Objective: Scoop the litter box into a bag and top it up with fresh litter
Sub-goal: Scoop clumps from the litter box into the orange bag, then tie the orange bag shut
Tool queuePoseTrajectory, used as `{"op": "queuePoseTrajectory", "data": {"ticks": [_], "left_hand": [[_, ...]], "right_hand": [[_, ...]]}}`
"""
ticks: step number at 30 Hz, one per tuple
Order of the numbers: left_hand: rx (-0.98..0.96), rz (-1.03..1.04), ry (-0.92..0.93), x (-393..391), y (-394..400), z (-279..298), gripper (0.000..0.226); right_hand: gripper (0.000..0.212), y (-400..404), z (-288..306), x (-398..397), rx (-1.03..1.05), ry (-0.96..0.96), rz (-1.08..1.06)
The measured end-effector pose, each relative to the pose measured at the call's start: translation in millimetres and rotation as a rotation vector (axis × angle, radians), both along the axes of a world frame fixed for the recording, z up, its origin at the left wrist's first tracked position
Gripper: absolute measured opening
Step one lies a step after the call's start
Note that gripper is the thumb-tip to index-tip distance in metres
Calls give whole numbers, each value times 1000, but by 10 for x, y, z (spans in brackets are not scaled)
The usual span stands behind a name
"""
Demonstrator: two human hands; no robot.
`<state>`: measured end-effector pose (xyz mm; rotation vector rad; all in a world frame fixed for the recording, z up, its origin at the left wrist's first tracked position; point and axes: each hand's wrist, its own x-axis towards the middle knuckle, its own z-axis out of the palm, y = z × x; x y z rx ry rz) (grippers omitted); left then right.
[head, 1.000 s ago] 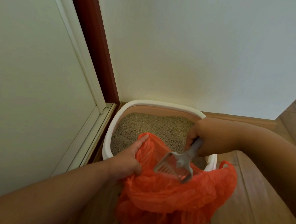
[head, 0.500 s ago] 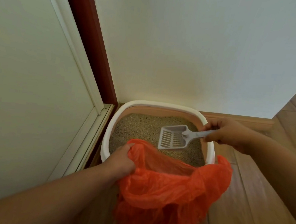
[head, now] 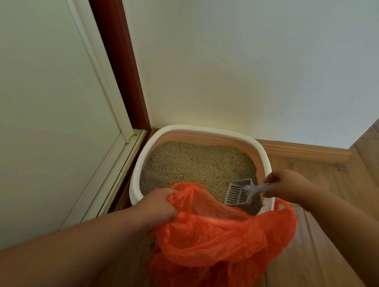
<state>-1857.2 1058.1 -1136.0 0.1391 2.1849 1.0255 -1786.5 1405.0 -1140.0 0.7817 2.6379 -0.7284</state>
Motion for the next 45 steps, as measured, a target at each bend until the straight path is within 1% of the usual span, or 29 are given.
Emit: {"op": "queuePoseTrajectory", "data": {"ticks": [2, 4, 6, 9, 11, 13, 16, 19, 20, 22, 23, 24, 25, 27, 29, 31, 32, 34, 36, 39, 40, 42, 43, 45], "left_hand": [[0, -1, 6, 4, 8, 0, 55], [-2, -3, 2, 5, 12, 0, 56], [7, -4, -2, 1, 12, 9, 55], [22, 7, -13, 1, 13, 15, 55], [15, 8, -7, -4, 17, 23, 58], [14, 9, -1, 4, 26, 42, 59], [23, 5, 6, 28, 50, 86, 57], [30, 15, -3, 55, 75, 140, 57], [29, 18, 2, 58, 79, 158, 58], [33, 24, 15, 59, 84, 182, 60], [38, 23, 19, 55, 80, 190, 61], [39, 20, 20, 52, 77, 202, 61], [41, 15, 23, 49, 74, 213, 60], [46, -1, 43, 38, 72, 245, 59], [48, -12, 81, 9, 77, 314, 57], [5, -74, 165, -56, 85, 423, 53], [-42, -126, 225, -103, 92, 496, 53], [-136, -221, 308, -198, 121, 660, 53], [-241, -326, 330, -242, 175, 854, 50], [-381, -455, 366, -228, 271, 1172, 45], [-399, -456, 361, -193, 294, 1278, 44], [-416, -419, 338, -122, 315, 1475, 45], [-405, -381, 326, -79, 316, 1551, 44], [-311, -270, 327, -8, 298, 1658, 40]], "right_hand": [[74, 35, -43, 1, 141, -31, 17], [96, 58, -97, 17, 206, -70, -22], [111, 39, -153, 48, 141, -119, -110], [123, -15, -198, 98, -36, -189, -222], [133, -13, -174, 141, -112, -190, -261], [137, 20, -158, 185, -119, -204, -243], [132, 23, -200, 226, -66, -251, -203], [114, 32, -233, 227, -4, -254, -202], [104, 40, -216, 229, 11, -272, -203], [70, 56, -169, 218, 32, -286, -215], [53, 43, -119, 203, 28, -266, -235], [41, 24, -70, 184, 23, -234, -259], [33, 4, -28, 160, 23, -190, -281], [26, -17, 29, 94, 9, -85, -345], [28, -31, 88, 46, -49, 52, -443], [37, -90, 202, 35, -127, 194, -479], [36, -149, 292, 39, -179, 254, -466], [27, -300, 522, 54, -280, 316, -417], [22, -472, 784, 94, -328, 288, -332], [22, -699, 1189, 205, -339, 148, -181], [26, -773, 1322, 257, -342, 113, -156], [34, -904, 1568, 344, -363, 117, -169], [38, -963, 1668, 401, -371, 144, -189], [44, -1044, 1801, 502, -382, 235, -205]]}}
